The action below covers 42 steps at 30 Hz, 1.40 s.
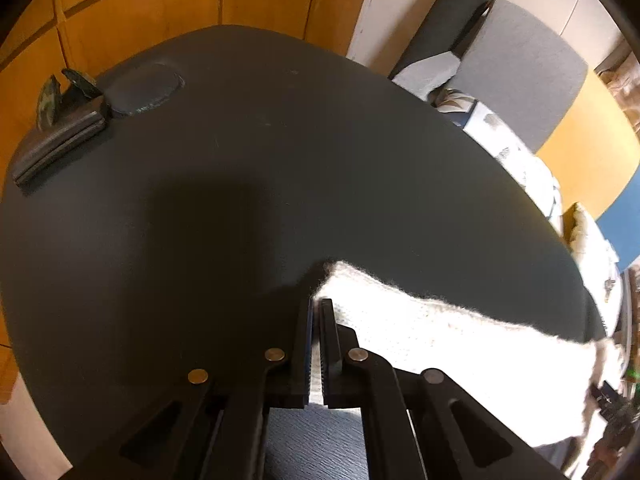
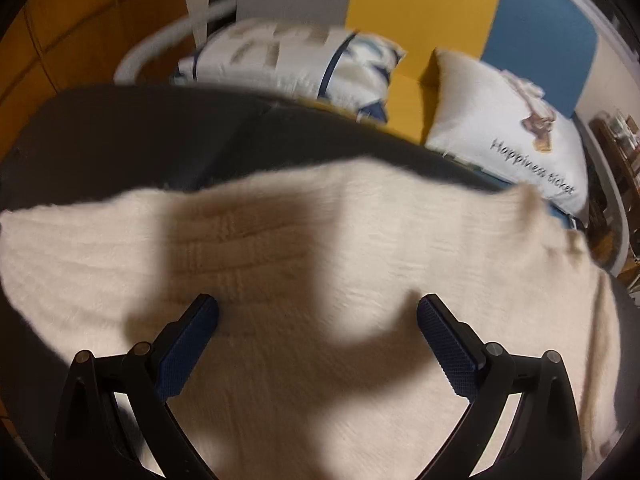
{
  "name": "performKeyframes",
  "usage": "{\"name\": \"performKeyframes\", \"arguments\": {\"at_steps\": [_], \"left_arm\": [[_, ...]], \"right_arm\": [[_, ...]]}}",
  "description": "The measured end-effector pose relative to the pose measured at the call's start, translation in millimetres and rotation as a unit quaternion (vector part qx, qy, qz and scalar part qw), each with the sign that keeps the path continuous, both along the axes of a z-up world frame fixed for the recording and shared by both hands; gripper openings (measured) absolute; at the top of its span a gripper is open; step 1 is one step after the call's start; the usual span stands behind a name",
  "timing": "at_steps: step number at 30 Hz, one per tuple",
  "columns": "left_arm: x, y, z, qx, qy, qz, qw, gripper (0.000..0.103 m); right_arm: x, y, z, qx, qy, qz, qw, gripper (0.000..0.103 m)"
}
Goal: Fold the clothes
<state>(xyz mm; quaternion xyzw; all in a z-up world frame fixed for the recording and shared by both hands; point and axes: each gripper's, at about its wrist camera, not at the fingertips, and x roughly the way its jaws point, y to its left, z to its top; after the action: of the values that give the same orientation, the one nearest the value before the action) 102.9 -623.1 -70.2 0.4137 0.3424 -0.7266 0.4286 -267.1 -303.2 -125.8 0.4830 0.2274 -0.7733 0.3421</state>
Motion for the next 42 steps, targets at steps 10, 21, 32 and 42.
{"name": "performKeyframes", "arguments": {"at_steps": [10,21,32,42], "left_arm": [[14,-6,-1,0.023,0.017,0.015,0.9995,0.006],[64,10,13,0.039,0.032,0.051,0.9974,0.006],[8,109,74,-0.032,0.089,-0.071,0.993,0.011],[-210,346,34,0.004,0.102,-0.372,0.9228,0.011]], "right_arm": [[1,6,9,-0.023,-0.012,0.0,1.0,0.103],[38,54,-8,0.005,-0.018,0.027,0.999,0.103],[33,131,15,-0.017,0.008,-0.023,1.0,0.103],[10,244,-8,-0.016,-0.019,-0.073,0.997,0.103]]}}
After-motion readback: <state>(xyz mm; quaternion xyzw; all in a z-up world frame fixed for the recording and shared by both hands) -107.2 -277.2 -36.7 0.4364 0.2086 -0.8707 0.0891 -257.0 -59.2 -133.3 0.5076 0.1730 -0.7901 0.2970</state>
